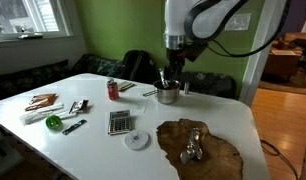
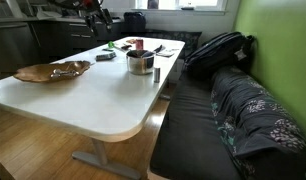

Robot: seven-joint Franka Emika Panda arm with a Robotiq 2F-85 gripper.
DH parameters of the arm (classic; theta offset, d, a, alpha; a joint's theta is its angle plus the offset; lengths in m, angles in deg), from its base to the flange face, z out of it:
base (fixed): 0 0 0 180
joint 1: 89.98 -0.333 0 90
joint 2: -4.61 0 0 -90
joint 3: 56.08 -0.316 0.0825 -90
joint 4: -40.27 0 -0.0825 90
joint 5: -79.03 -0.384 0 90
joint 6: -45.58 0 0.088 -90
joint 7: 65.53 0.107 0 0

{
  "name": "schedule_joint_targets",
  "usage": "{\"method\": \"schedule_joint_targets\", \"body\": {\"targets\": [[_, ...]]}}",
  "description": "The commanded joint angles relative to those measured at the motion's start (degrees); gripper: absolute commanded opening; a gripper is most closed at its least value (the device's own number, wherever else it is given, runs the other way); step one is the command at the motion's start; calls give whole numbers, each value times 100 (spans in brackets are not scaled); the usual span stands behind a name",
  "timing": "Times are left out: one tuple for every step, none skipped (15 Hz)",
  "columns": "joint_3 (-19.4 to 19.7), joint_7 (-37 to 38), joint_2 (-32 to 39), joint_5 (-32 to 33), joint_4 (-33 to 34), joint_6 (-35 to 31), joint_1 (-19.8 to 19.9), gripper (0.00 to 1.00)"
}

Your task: Put the calculator on the wooden plate

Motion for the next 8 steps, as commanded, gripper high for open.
{"method": "schedule_joint_targets", "body": {"targets": [[228, -425, 262, -303, 291, -18, -294, 100], [209, -698, 498, -441, 549, -7, -333, 100], [205, -825, 655, -496, 721, -5, -354, 100], [205, -897, 742, -513, 819, -4, -355, 100], [207, -924, 771, -519, 858, -4, -351, 100], [207, -932, 774, -520, 875, -1, -349, 100], [62, -868, 1014, -935, 1086, 32, -304, 100], [-39, -1002, 1274, -1203, 1299, 188, -326, 100]]}}
